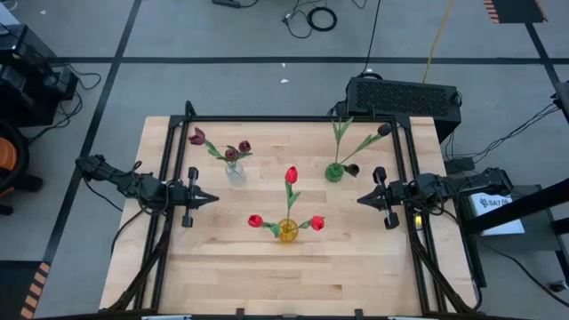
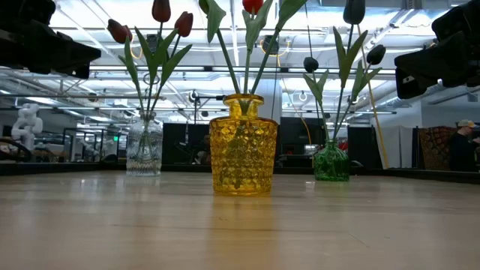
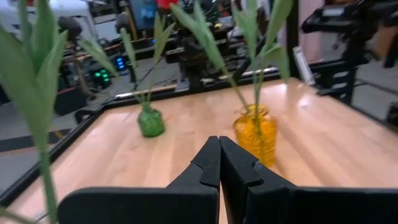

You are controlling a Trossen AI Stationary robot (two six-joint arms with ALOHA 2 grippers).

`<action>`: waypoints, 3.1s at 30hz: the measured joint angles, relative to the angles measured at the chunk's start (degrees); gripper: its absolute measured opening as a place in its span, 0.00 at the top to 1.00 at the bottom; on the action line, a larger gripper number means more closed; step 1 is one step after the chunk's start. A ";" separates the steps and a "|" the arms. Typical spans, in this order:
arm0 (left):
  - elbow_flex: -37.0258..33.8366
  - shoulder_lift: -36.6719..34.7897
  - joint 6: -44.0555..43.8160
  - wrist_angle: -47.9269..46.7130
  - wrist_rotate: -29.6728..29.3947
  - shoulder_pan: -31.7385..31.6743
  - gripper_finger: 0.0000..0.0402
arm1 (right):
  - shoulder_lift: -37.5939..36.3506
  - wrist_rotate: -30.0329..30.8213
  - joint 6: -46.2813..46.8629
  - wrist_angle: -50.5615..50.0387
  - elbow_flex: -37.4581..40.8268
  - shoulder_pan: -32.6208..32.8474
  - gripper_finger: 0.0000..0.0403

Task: Sort flowers into vase by color
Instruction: Return to Home position

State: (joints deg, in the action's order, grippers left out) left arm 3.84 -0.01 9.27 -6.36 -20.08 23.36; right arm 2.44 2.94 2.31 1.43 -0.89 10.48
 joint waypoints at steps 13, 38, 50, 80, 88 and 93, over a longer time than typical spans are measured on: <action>-2.83 0.02 -2.55 7.12 10.77 -5.69 1.00 | 0.00 0.04 0.00 0.02 0.02 0.00 1.00; -3.52 0.02 -4.34 7.09 20.31 -17.77 1.00 | 0.00 0.02 0.00 0.02 0.02 0.00 1.00; -3.54 0.02 -4.21 7.27 19.80 -17.77 1.00 | 0.00 0.00 0.00 0.02 0.02 0.02 1.00; -3.58 0.02 -4.10 7.35 19.61 -17.77 1.00 | 0.00 -0.02 0.00 0.02 0.02 0.00 1.00; -3.58 0.02 -4.21 7.38 19.61 -17.77 1.00 | 0.00 -0.01 0.00 0.02 0.02 0.01 1.00; -3.58 0.02 -4.21 7.38 19.61 -17.77 1.00 | -0.01 -0.01 0.00 0.02 0.02 0.01 1.00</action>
State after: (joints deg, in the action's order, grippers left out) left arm 0.25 0.01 5.06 1.02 -0.47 5.58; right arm 2.42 2.93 2.31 1.45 -0.86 10.49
